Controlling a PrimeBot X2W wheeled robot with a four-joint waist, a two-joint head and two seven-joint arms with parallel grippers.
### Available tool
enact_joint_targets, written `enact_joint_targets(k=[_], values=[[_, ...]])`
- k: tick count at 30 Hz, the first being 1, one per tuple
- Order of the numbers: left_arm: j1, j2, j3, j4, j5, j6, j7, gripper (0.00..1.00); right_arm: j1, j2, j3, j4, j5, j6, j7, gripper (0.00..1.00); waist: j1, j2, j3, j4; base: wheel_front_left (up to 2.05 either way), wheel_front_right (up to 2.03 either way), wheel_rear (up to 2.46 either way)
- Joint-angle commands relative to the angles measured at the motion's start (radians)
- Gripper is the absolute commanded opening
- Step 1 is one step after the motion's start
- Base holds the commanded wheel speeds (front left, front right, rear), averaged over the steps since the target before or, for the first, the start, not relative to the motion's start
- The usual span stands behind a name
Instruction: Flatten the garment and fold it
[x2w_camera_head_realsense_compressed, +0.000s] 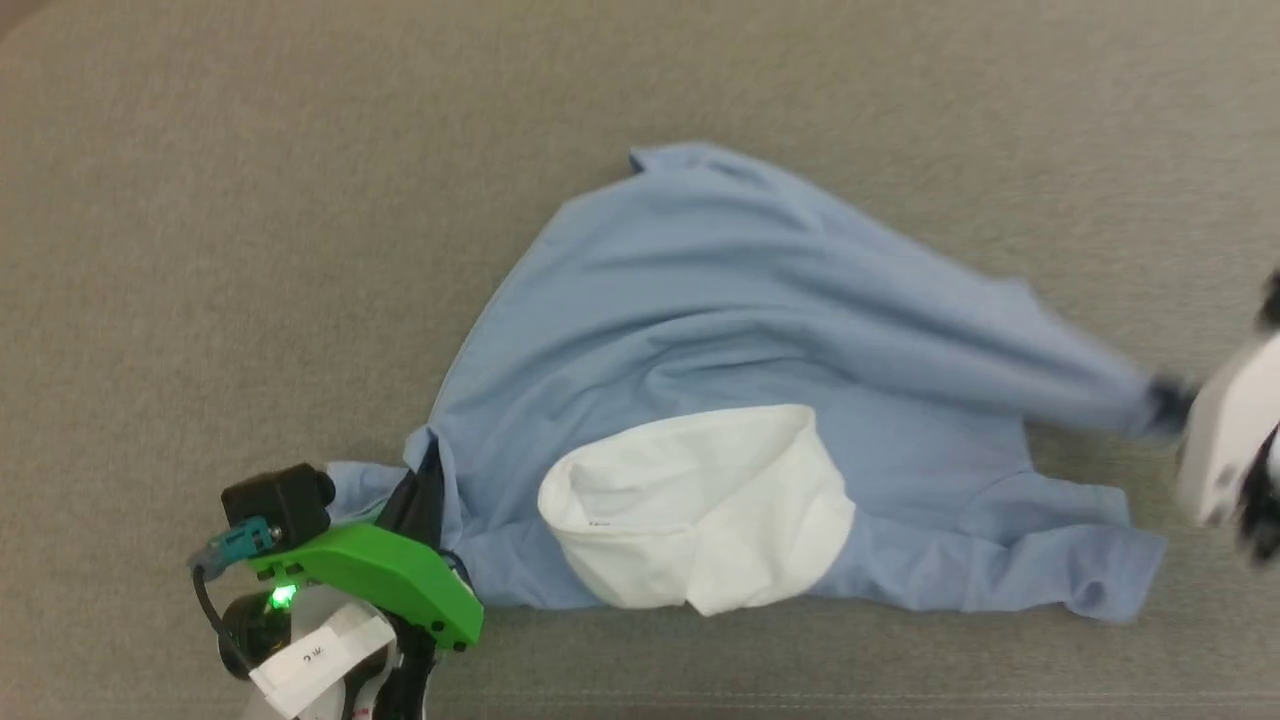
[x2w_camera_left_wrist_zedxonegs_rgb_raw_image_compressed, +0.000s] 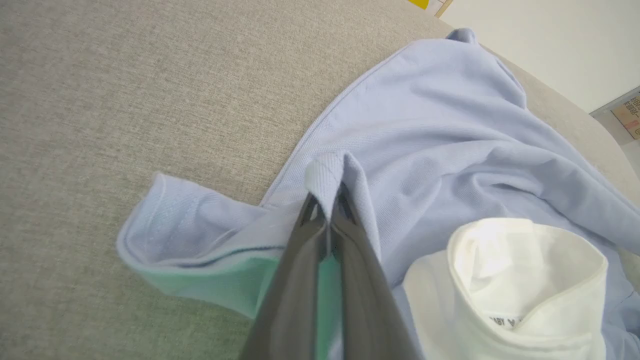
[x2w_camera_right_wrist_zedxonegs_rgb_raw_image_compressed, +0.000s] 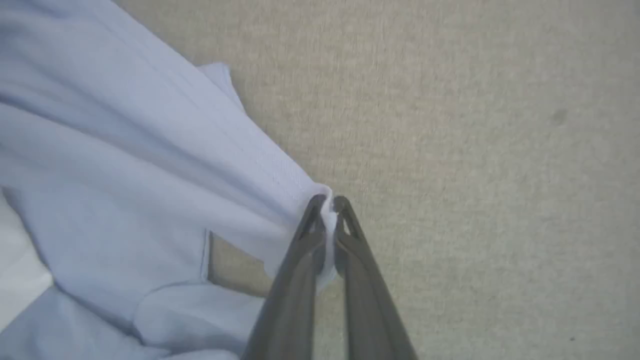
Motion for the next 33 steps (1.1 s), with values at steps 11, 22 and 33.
enact_joint_targets(k=[11, 22, 33], values=[[0.041, -0.006, 0.013, 0.059, -0.025, 0.009, -0.019, 0.00, 0.299, 0.152, 0.067, 0.010, 0.031, -0.001, 0.064, 0.00, 0.0001, 0.0000, -0.139, -0.033, 0.00, 0.00, 0.00], [0.062, -0.003, 0.021, 0.070, -0.038, 0.018, -0.023, 0.00, 0.212, 0.222, -0.057, -0.106, 0.102, -0.001, -0.220, 1.00, 0.0001, 0.0000, -0.179, -0.039, 0.00, 0.00, 0.00], [0.058, -0.004, 0.014, 0.037, -0.032, 0.027, -0.028, 0.00, -0.004, 0.189, 0.061, -0.079, 0.098, -0.001, -0.398, 1.00, 0.0001, 0.0000, -0.138, -0.021, 0.00, 0.00, 0.00]])
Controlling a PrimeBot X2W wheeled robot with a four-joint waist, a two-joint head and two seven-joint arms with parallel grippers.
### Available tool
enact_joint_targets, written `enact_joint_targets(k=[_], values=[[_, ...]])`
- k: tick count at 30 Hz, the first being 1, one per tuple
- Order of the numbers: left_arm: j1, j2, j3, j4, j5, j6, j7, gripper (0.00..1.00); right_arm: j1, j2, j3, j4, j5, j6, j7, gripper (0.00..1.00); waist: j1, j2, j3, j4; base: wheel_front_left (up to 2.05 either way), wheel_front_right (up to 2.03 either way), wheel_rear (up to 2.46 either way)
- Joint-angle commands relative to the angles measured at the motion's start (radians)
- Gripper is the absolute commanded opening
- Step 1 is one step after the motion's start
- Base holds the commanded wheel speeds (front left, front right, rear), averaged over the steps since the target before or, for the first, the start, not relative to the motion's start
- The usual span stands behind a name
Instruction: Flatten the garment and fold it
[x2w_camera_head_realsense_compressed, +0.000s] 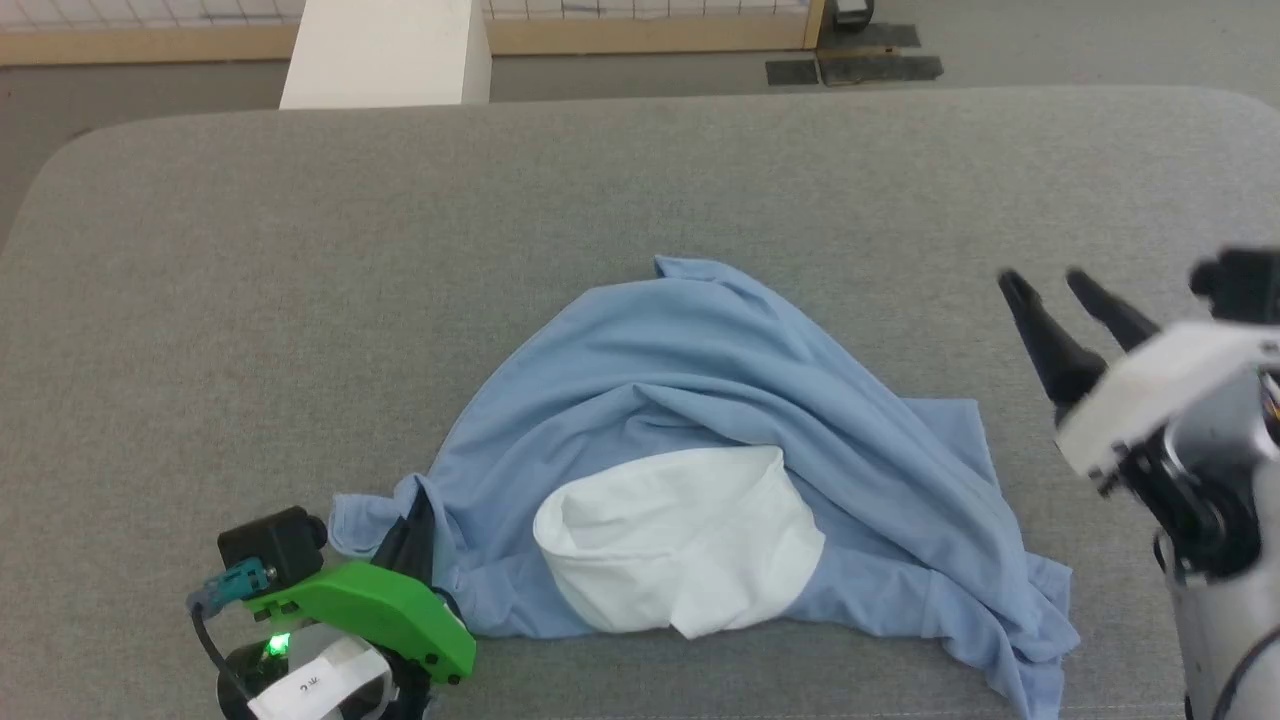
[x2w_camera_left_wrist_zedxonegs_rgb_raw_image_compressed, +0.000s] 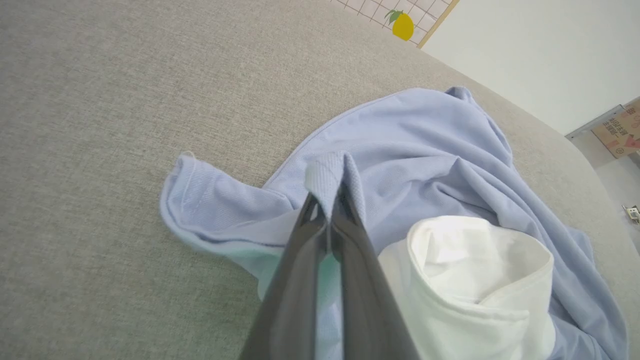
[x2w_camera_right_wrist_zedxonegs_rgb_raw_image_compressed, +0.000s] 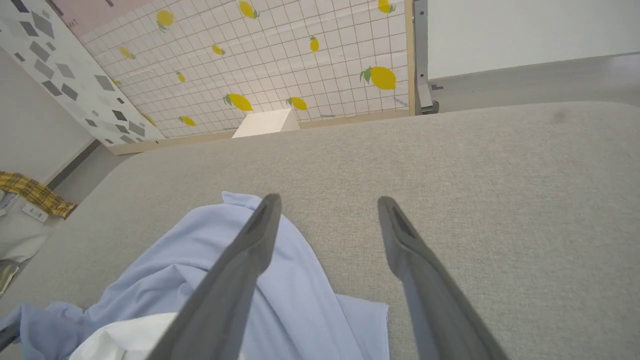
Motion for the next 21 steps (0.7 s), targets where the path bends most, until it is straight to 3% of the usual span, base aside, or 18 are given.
enact_joint_targets(k=[1, 13, 21], values=[[-0.002, 0.001, -0.003, -0.010, -0.003, 0.005, -0.007, 0.00, -0.057, -0.005, 0.028, 0.021, -0.011, -0.001, 0.007, 1.00, 0.0001, 0.0000, 0.032, 0.023, 0.00, 0.00, 0.00], [-0.110, -0.027, -0.063, -0.056, 0.009, -0.026, -0.008, 0.00, -0.474, -0.078, 0.372, 0.298, -0.113, -0.001, 0.167, 1.00, 0.0001, 0.0000, 0.238, 0.199, 0.00, 0.00, 0.00], [-0.140, -0.048, -0.085, -0.070, 0.006, -0.038, -0.037, 0.00, -0.638, -0.102, 0.581, 0.454, -0.118, -0.001, 0.304, 1.00, 0.0001, 0.0000, 0.326, 0.268, 0.00, 0.00, 0.00]])
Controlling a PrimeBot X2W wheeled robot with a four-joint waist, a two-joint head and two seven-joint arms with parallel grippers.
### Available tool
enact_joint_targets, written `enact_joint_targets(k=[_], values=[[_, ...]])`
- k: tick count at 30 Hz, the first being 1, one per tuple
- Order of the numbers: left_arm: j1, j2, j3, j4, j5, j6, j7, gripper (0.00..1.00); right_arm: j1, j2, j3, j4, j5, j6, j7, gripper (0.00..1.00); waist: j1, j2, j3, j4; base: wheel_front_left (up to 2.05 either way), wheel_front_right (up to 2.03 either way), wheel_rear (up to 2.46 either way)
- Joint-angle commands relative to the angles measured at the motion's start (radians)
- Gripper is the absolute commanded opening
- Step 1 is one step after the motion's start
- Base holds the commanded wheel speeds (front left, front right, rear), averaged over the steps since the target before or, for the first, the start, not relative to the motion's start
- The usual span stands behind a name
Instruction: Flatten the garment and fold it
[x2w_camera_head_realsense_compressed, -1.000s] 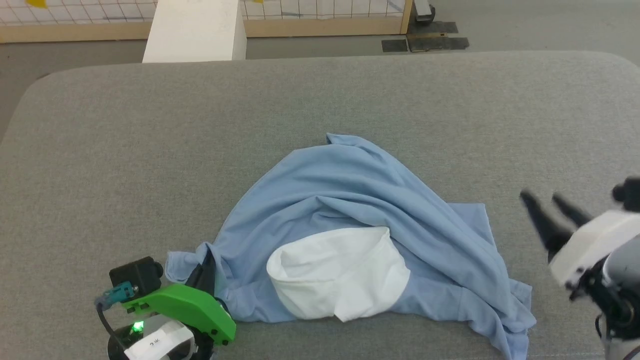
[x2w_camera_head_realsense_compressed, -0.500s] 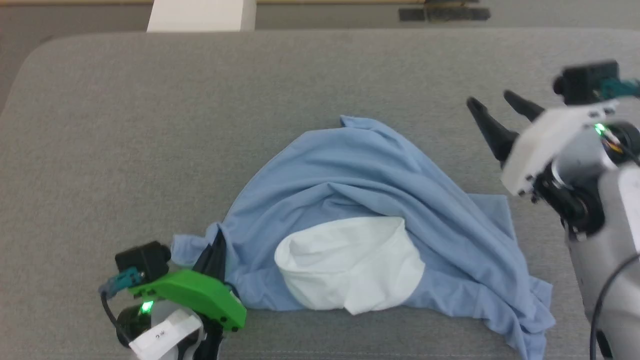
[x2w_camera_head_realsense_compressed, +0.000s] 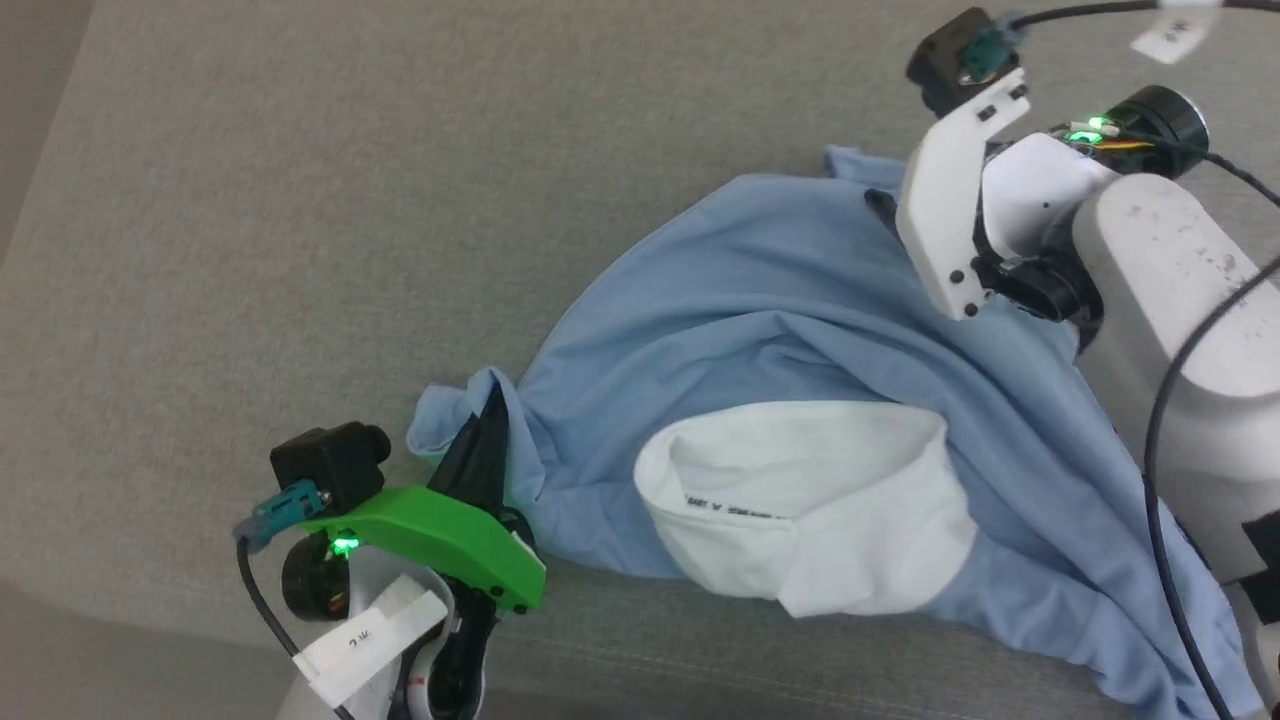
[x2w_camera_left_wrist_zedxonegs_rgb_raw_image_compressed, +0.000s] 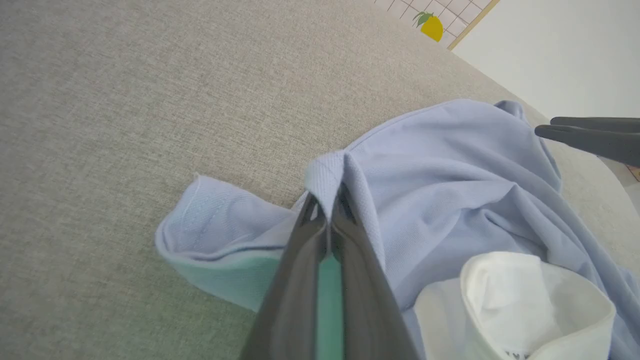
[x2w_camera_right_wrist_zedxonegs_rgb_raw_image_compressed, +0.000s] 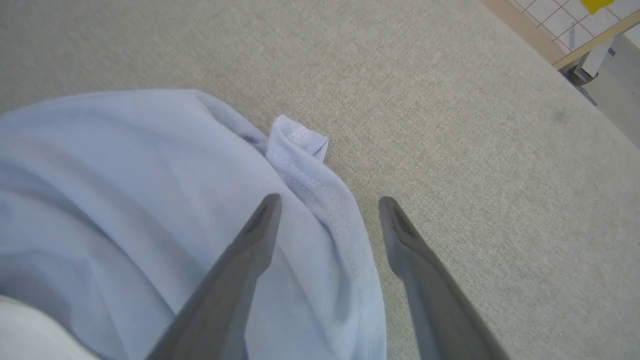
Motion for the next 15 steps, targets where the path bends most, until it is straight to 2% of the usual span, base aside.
enact_joint_targets(k=[1, 9, 13, 14, 15], values=[[-0.019, -0.006, -0.001, -0.005, -0.005, -0.009, -0.010, 0.00, -0.027, -0.010, 0.027, 0.020, -0.004, -0.001, 0.018, 1.00, -0.0001, 0.0000, 0.084, 0.079, 0.00, 0.00, 0.00], [-0.024, -0.012, -0.007, 0.001, -0.010, -0.010, -0.025, 0.00, -0.097, -0.007, 0.123, 0.139, -0.025, -0.001, 0.078, 1.00, -0.0001, 0.0000, 0.121, 0.087, 0.00, 0.00, 0.00], [-0.029, -0.015, -0.012, 0.009, -0.013, -0.012, -0.030, 0.00, -0.107, 0.002, 0.166, 0.168, 0.010, -0.001, 0.121, 1.00, -0.0001, 0.0000, 0.127, 0.084, 0.00, 0.00, 0.00], [-0.029, -0.015, -0.012, 0.011, -0.014, -0.012, -0.031, 0.00, -0.108, 0.003, 0.171, 0.170, 0.021, -0.001, 0.129, 0.37, -0.0001, 0.0000, 0.126, 0.082, 0.00, 0.00, 0.00], [-0.029, -0.015, -0.012, 0.015, -0.014, -0.011, -0.032, 0.00, -0.110, 0.004, 0.177, 0.172, 0.037, -0.001, 0.138, 0.00, -0.0001, 0.0000, 0.122, 0.078, 0.00, 0.00, 0.00]])
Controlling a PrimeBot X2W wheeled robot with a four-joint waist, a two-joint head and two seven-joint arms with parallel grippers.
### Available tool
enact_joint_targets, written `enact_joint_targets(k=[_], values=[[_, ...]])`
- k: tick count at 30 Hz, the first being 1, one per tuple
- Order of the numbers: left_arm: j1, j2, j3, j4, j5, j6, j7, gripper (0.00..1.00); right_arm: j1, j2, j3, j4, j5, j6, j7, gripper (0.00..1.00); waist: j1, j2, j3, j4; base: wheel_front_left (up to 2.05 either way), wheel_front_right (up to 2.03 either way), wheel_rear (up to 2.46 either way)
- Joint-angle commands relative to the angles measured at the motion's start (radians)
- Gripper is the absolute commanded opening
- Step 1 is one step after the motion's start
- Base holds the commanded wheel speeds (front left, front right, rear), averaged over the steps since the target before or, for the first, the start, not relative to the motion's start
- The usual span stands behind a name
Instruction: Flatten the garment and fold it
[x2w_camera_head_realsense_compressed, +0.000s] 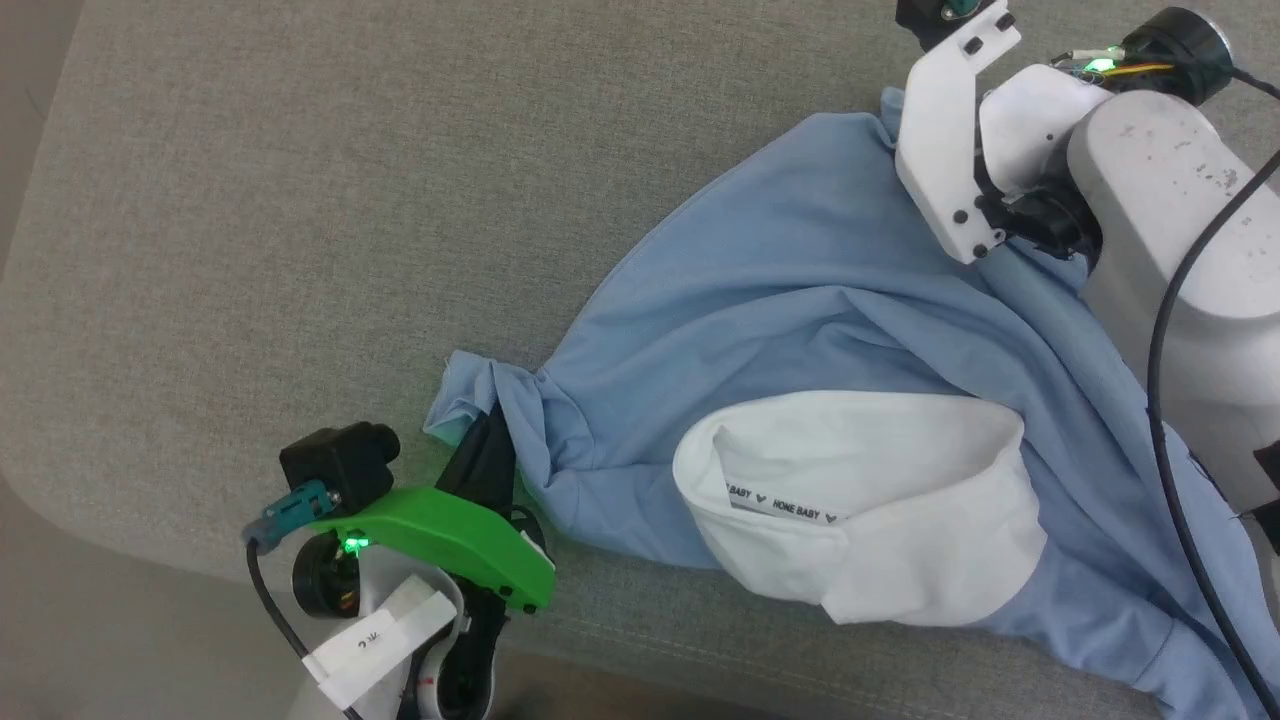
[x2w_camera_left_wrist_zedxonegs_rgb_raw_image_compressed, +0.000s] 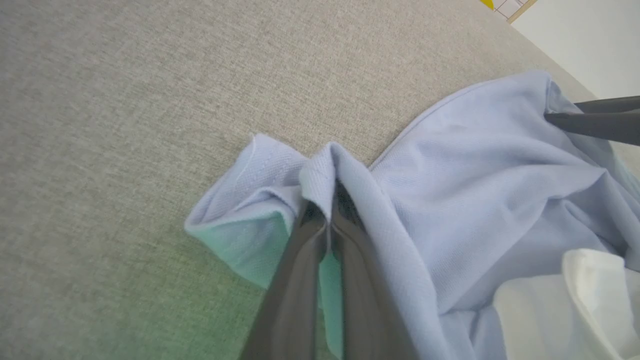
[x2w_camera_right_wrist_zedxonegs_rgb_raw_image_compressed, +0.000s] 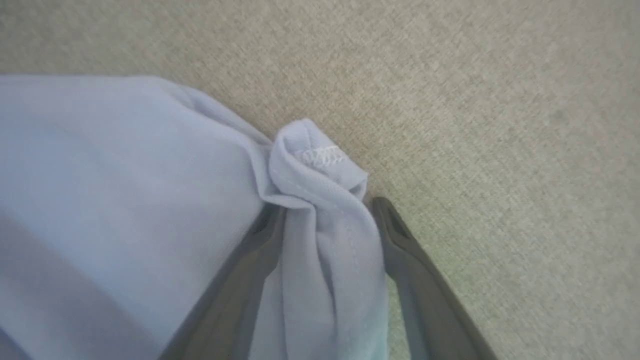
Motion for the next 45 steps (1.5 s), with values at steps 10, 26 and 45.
enact_joint_targets(k=[10, 26, 45], values=[[-0.017, 0.023, 0.010, 0.029, -0.012, -0.002, -0.003, 0.00, 0.044, 0.011, -0.085, 0.032, 0.114, -0.001, -0.128, 0.00, -0.0001, 0.0000, -0.105, -0.064, 0.00, 0.00, 0.00], [0.086, 0.062, 0.038, 0.046, -0.034, 0.042, 0.037, 0.00, 0.536, -0.134, -0.381, -0.347, 0.289, -0.001, -0.299, 0.00, -0.0001, 0.0000, -0.380, -0.264, 0.00, 0.00, 0.00], [-0.041, 0.081, 0.091, 0.052, -0.136, -0.027, 0.063, 0.00, 0.865, -0.010, -0.670, -0.718, 0.288, -0.001, -0.068, 0.00, -0.0001, 0.0000, -0.460, -0.304, 0.00, 0.00, 0.00]])
